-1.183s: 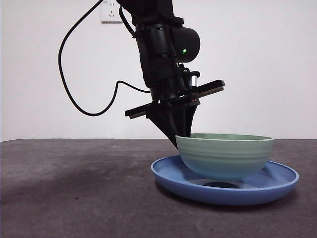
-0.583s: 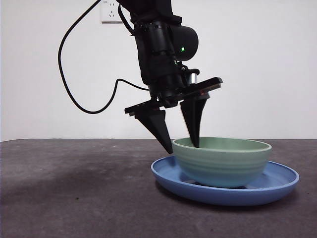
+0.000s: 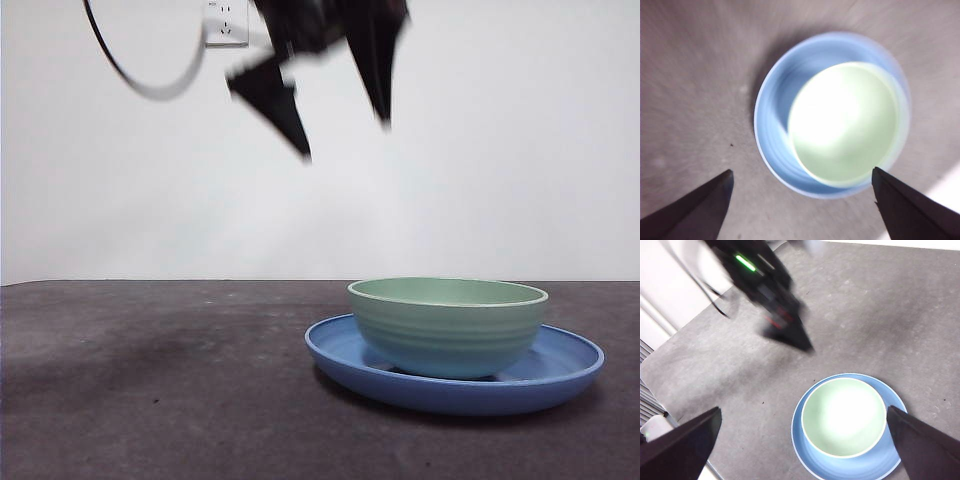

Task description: Place the green bowl on the blue plate

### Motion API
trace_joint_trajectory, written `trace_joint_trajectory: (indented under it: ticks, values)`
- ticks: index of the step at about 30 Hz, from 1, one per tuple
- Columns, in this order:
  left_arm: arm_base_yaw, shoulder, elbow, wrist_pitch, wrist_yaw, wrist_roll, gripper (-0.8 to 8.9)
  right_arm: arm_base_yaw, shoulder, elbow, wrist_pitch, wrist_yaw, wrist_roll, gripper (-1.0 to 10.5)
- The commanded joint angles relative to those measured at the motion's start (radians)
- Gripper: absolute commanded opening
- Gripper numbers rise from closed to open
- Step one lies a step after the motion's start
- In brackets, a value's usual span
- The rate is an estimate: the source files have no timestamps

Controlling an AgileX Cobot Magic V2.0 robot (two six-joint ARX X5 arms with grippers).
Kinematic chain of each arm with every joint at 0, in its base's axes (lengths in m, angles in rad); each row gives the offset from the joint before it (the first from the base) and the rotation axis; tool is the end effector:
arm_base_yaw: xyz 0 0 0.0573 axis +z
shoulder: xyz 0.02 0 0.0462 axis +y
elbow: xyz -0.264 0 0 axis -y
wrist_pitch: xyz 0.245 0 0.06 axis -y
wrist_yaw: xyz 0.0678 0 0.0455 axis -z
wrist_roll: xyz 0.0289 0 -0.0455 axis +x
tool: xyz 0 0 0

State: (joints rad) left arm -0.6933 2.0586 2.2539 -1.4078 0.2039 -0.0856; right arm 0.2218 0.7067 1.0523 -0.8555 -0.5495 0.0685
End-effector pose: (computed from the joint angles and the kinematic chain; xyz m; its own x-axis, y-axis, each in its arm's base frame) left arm 0.3086 -0.2641 0.3531 0.1347 -0.3752 -0.9171 0.6164 0.7564 -0.2189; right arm 0.1041 0.0389 0.3692 0.6112 0.6732 -0.4162 -0.5982 0.7373 0.3141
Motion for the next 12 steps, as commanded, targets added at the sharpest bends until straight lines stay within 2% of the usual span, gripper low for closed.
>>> trace_joint_trajectory:
  ticks: [1, 2, 7, 12]
  values:
    - [0.005, -0.12, 0.042, -0.035, -0.003, 0.029, 5.16, 0.003, 0.004, 0.019, 0.008, -0.001, 0.01, 6.1]
    - [0.013, -0.166, 0.041, -0.039, -0.003, 0.029, 5.42, 0.003, 0.004, 0.019, 0.008, 0.0, 0.01, 6.1]
    - [0.031, -0.352, 0.028, -0.042, -0.003, 0.026, 5.44, 0.003, 0.004, 0.019, 0.008, -0.001, 0.01, 6.1]
    - [0.036, -0.542, -0.097, -0.041, -0.003, 0.066, 5.44, 0.003, 0.004, 0.019, 0.008, -0.001, 0.01, 6.1]
